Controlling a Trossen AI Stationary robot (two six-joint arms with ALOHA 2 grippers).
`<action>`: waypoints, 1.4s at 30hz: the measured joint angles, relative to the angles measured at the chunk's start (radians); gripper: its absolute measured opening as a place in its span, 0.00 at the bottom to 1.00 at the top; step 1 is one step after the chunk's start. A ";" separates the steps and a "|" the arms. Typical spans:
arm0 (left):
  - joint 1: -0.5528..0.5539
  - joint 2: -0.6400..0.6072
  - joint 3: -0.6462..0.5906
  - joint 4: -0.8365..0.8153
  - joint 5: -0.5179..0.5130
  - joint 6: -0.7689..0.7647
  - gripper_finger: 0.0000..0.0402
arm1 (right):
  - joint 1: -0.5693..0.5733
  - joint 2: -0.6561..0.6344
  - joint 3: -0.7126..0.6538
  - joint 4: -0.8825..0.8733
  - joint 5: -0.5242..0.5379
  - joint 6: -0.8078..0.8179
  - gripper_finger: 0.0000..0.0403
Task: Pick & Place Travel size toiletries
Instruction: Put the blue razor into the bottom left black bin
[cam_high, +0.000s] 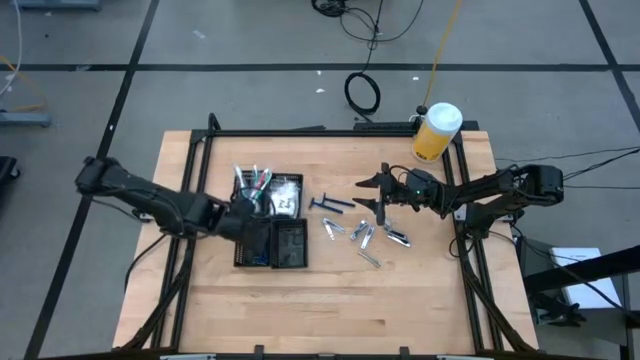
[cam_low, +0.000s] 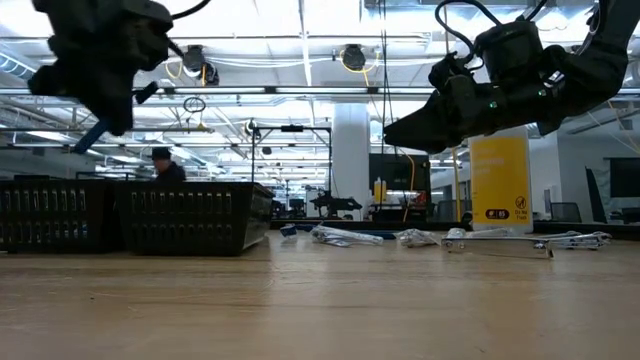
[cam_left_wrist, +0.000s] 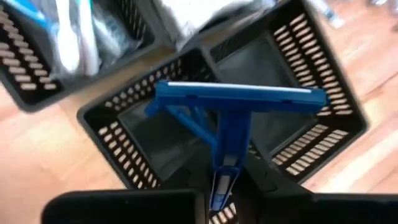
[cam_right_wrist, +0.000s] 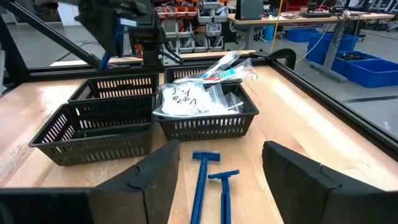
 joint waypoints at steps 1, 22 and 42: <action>-0.011 0.006 -0.004 0.000 -0.002 -0.013 0.09 | 0.000 0.000 0.000 0.000 0.000 0.000 0.54; -0.210 -0.291 -0.142 0.393 -0.266 0.700 0.04 | 0.000 0.000 0.000 -0.007 -0.004 0.000 0.53; -0.122 -0.969 -0.623 0.864 -0.149 0.872 0.03 | 0.000 0.000 0.001 -0.002 -0.004 0.022 0.53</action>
